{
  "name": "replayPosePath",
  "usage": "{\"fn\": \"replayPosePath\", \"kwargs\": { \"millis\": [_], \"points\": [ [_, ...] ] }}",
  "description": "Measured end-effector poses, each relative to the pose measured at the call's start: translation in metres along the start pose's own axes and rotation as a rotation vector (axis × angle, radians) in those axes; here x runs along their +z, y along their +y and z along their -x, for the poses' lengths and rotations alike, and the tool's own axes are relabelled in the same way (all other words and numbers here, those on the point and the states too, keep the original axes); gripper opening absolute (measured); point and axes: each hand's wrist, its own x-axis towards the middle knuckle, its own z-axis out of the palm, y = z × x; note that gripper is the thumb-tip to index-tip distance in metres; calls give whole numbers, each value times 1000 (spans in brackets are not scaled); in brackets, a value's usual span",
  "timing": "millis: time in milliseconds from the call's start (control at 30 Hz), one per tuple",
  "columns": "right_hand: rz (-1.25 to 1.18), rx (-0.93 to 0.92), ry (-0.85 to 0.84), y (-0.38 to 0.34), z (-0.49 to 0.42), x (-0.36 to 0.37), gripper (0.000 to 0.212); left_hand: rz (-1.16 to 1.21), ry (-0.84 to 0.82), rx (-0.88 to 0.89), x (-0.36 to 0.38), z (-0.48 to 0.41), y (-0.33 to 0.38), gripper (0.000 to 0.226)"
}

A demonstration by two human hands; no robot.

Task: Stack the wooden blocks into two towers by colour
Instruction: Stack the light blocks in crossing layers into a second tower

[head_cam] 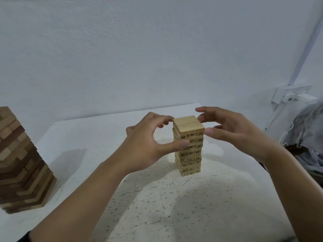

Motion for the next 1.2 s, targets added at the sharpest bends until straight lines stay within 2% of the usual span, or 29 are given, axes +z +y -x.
{"fn": "replayPosePath", "kwargs": {
  "millis": [67,200,333,533,700,833,1200],
  "points": [
    [17,29,-8,6,5,-1,67,-1,-30,-23,0,5,-9,87],
    [228,190,-156,24,11,-1,75,-54,-184,-154,10,17,-28,94],
    [385,295,-265,42,10,10,70,-91,-203,-206,33,17,-39,81],
    [438,304,-333,56,1,18,78,-99,-146,-226,55,18,-40,77],
    [419,286,-337,64,-5,22,86,-107,-136,-153,65,15,-38,70],
    [416,257,-340,66,-7,24,79,-51,-122,-168,68,14,-35,58],
    [414,219,-345,66,-9,26,72,4,-105,-199,69,11,-37,61]
  ]
}}
